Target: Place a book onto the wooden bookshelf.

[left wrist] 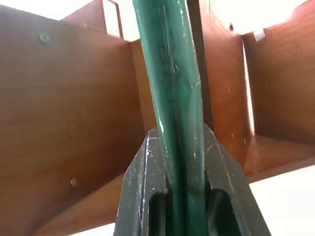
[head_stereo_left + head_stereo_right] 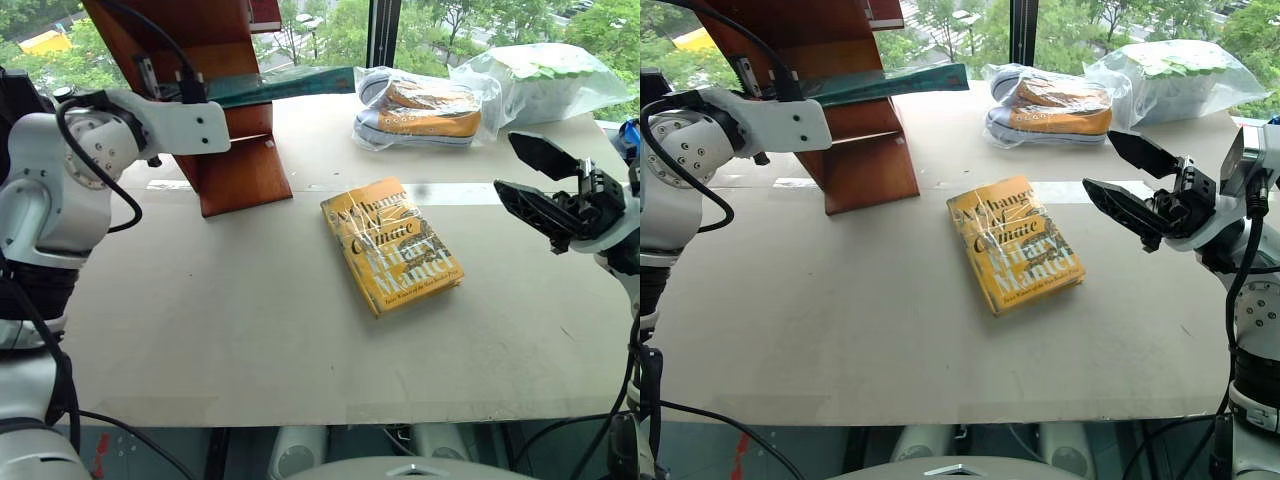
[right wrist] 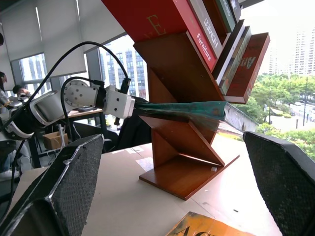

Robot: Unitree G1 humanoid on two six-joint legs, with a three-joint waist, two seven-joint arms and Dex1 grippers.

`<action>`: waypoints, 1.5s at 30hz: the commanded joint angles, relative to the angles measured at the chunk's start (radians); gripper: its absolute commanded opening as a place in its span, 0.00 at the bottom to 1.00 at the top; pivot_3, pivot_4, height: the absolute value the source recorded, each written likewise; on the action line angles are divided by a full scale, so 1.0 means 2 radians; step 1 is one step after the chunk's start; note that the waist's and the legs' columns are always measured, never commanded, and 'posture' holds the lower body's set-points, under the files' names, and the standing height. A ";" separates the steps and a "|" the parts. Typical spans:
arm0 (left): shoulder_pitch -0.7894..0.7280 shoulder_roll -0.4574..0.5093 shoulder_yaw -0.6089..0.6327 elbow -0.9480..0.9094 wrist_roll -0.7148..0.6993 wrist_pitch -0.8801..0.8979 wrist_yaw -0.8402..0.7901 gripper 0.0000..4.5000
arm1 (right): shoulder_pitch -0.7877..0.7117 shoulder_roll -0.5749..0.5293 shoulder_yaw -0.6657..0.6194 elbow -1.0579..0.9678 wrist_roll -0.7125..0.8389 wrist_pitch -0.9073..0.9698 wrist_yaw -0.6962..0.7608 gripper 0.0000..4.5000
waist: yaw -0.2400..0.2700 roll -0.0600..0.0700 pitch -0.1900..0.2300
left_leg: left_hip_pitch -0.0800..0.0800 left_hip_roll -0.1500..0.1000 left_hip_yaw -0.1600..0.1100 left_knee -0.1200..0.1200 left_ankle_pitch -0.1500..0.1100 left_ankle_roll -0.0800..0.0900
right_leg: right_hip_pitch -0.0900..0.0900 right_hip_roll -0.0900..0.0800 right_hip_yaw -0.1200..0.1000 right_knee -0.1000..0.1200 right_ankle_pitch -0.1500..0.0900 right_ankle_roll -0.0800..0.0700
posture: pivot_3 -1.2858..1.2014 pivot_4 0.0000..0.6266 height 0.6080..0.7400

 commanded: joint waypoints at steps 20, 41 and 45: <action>0.013 0.033 0.070 -0.015 0.001 0.060 -0.040 0.99 | -0.012 0.013 0.000 0.006 -0.022 -0.023 0.013 1.00 | -0.007 0.000 0.000 | 0.000 0.000 0.000 0.000 0.000 0.000 | 0.000 0.000 0.000 0.001 0.000 0.000 | 0.52 0.24 0.64; 0.292 -0.377 0.243 -0.345 -0.282 0.283 0.022 0.99 | 0.143 0.036 -0.012 0.078 -0.136 -0.131 0.057 1.00 | -0.005 0.001 -0.004 | 0.004 0.000 0.000 0.002 0.000 0.000 | 0.004 -0.001 0.002 0.001 0.001 0.000 | 0.52 0.24 0.64; 0.392 -0.436 0.257 -0.316 -0.380 0.248 -0.011 0.99 | 0.163 0.049 -0.002 0.127 -0.175 -0.168 0.066 1.00 | -0.008 0.000 -0.003 | 0.002 0.002 -0.001 0.004 0.000 0.000 | 0.002 0.001 0.000 0.002 0.001 -0.001 | 0.52 0.24 0.64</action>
